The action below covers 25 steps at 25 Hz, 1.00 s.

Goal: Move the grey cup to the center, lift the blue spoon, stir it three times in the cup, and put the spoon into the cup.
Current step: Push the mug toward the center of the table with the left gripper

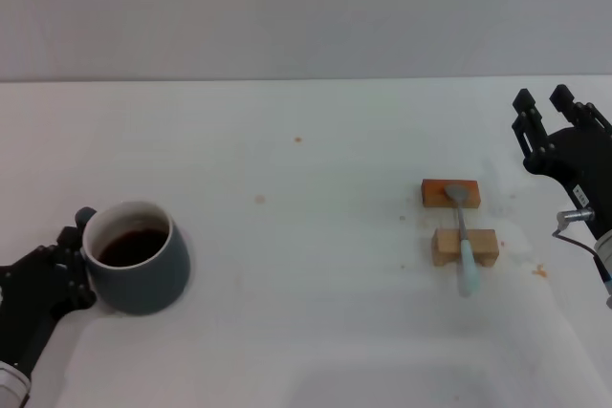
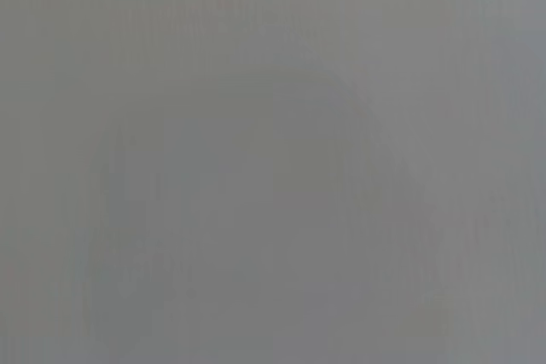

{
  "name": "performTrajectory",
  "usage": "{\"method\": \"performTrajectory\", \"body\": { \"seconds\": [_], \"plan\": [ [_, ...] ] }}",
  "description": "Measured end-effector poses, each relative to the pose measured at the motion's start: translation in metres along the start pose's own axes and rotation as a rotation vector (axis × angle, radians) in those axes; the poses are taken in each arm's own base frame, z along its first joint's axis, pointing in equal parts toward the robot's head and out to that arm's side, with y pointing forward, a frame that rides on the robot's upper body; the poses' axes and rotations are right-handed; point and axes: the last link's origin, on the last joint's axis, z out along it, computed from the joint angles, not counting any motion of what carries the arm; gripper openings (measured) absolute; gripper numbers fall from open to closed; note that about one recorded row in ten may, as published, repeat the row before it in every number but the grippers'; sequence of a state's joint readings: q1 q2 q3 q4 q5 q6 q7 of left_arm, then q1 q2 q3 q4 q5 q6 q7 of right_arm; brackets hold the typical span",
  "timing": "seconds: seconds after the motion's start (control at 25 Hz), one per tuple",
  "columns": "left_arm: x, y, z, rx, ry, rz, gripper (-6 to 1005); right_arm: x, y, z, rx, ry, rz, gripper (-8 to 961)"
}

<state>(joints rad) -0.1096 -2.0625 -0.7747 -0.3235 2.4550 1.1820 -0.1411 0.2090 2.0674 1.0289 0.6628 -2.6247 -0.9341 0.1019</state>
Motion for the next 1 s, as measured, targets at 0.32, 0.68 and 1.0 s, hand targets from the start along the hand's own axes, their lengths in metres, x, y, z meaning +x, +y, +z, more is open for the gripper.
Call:
{"method": "performTrajectory", "body": {
  "seconds": [0.32,0.68,1.0],
  "plan": [
    [0.0,0.012,0.003,-0.055,0.0,0.001,-2,-0.001,-0.002,0.001,0.005,-0.003,-0.002,444],
    [0.005,-0.001,0.005,0.007,0.027,-0.005,-2,-0.002,-0.004,0.001,0.004,-0.004,-0.007,444],
    [0.013,-0.018,0.02,0.053,0.042,0.024,-2,-0.005,-0.004,0.002,-0.001,-0.012,-0.011,445]
  ]
}}
